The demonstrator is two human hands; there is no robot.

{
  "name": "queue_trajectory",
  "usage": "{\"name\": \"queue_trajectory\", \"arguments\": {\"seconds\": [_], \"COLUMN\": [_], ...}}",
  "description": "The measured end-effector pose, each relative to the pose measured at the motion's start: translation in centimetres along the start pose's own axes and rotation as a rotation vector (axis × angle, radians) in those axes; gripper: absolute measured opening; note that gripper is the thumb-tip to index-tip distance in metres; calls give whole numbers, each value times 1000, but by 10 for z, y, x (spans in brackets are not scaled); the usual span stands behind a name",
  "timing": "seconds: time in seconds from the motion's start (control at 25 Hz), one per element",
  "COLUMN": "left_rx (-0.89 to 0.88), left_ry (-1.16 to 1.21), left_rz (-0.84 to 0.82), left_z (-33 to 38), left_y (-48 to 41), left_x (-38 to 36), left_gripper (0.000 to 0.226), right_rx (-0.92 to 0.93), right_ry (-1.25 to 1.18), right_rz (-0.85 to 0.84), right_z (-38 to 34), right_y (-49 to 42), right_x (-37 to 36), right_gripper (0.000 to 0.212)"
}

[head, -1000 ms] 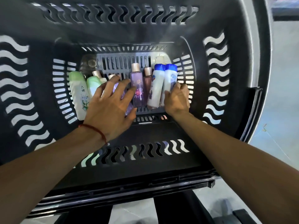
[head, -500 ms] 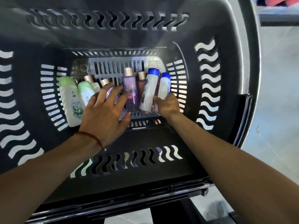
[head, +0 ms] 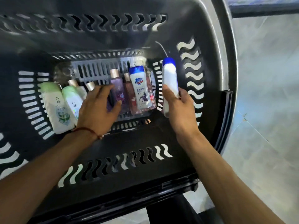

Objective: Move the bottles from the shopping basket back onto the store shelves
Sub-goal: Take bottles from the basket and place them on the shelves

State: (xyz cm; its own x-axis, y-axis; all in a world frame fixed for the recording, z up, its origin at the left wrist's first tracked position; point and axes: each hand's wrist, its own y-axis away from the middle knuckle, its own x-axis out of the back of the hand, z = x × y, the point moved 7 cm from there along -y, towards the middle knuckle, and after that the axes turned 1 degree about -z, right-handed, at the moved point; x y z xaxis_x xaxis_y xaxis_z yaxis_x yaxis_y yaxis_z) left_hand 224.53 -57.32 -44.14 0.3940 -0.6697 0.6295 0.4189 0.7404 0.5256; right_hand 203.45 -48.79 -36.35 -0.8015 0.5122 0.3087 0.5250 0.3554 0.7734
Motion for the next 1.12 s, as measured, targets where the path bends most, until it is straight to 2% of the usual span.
{"name": "queue_trajectory", "arguments": {"seconds": [0.08,0.16,0.28,0.36,0.48,0.56,0.76,0.96,1.12], "left_rx": [74,112,178,278,338,368,433,416,457], "left_ry": [247,391,473,535,656,703,767,790,767], "left_rz": [6,-12,-79,-120,-160,-186,-197,-205,-220], "left_z": [-6,-2,7,2,-6,-6,-3,1,1], "left_y": [-18,-31,-49,-58,-67,-71,-75,-76,-75], "left_x": [-9,-24,-55,-76,-98,-103,-107,-114,-123], "left_gripper": [52,53,57,61,65,63,58,57,43], "right_rx": [1,21,82,43,-17,16,29,83,108], "right_ry": [23,81,95,5,-135,-113,-101,-68,6], "right_rz": [-15,1,19,0,-91,-116,-142,-65,-23], "right_z": [-1,1,5,9,8,3,4,6,10], "right_y": [4,7,5,3,0,-4,-3,-4,-3], "right_x": [10,17,20,19,14,15,19,28,27], "right_gripper": [31,32,41,46,36,28,24,22,20]}}
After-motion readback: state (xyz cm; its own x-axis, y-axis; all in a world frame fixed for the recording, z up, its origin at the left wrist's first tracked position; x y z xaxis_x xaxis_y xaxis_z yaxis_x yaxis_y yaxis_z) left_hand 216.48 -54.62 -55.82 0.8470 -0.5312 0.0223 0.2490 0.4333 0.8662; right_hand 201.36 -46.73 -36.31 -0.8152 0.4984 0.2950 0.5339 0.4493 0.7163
